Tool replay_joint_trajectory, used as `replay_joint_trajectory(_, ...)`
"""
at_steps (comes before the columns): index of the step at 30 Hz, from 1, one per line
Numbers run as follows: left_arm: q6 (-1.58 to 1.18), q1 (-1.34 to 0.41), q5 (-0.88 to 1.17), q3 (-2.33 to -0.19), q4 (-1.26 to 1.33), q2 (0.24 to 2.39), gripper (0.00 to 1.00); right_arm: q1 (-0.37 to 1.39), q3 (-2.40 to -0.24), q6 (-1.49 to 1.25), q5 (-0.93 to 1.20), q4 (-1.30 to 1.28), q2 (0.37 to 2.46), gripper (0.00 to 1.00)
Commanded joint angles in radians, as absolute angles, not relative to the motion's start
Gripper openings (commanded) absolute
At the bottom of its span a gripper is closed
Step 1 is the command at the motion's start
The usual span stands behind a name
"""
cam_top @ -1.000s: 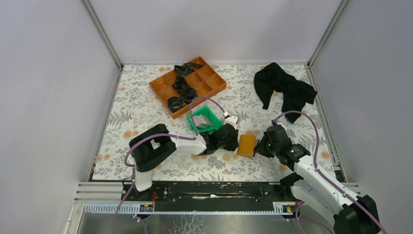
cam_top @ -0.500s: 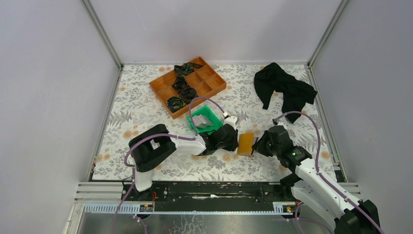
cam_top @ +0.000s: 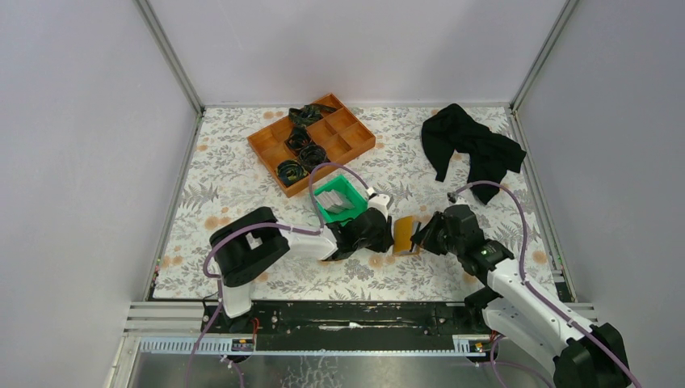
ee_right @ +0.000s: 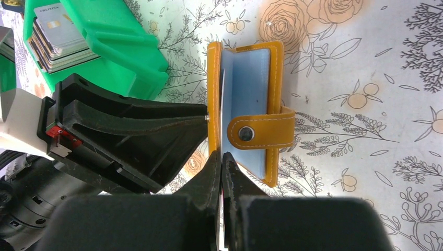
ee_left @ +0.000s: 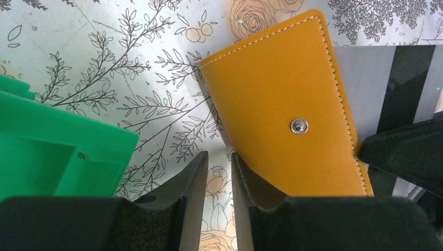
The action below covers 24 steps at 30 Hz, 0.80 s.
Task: Put the credit cards into the card holder
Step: Open the card holder at the center of the board.
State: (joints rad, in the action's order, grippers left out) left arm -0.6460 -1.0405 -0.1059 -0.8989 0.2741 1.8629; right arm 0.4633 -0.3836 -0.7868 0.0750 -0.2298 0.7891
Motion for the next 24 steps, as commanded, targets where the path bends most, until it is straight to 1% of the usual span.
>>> replay_joint_trajectory(1, -0.647, -1.051, -0.052, -0.825, 0.056, 1.921, 0.31, 0.457, -0.403, -0.786, 0.121, -0.163, 0.814, 0.0)
replay_joint_trajectory(9, -0.653, -1.051, -0.029, -0.826, 0.079, 1.924, 0.31, 0.458, -0.418, -0.77, 0.151, -0.129, 0.875, 0.0)
replay_joint_trajectory(14, -0.661, -1.054, -0.006, -0.825, 0.104, 1.932, 0.3, 0.46, -0.458, -0.725, 0.157, -0.157, 0.931, 0.0)
replay_joint_trajectory(24, -0.662, -1.065, 0.053, -0.83, 0.184, 1.952, 0.29, 0.459, -0.517, -0.66, 0.165, -0.213, 0.981, 0.0)
